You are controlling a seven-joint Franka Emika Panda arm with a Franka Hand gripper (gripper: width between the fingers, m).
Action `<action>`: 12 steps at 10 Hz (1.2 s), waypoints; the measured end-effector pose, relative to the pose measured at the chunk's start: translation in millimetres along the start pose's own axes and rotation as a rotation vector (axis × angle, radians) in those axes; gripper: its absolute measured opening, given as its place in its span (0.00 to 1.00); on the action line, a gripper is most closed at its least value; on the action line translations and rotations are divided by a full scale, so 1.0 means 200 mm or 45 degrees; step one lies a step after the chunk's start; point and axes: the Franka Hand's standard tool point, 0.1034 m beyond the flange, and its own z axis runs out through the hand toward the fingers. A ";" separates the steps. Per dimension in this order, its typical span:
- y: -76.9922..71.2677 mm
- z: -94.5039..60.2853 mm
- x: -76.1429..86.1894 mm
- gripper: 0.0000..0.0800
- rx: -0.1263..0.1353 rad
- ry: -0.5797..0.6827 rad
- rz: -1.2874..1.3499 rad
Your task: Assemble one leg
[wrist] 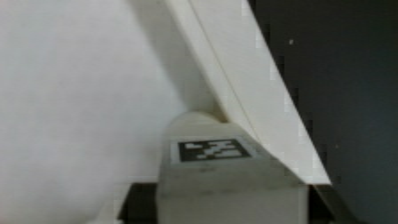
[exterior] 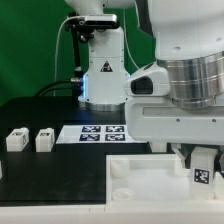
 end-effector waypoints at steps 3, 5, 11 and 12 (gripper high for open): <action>0.00 -0.01 0.01 0.37 0.019 -0.022 0.372; 0.01 -0.02 0.03 0.37 0.091 -0.092 0.822; -0.02 0.00 0.02 0.37 0.144 -0.171 1.646; -0.02 -0.01 0.02 0.37 0.140 -0.167 1.713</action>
Offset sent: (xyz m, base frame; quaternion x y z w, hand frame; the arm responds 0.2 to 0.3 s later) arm 0.0208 -0.0096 0.0144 0.0712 -0.0364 0.4496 0.8896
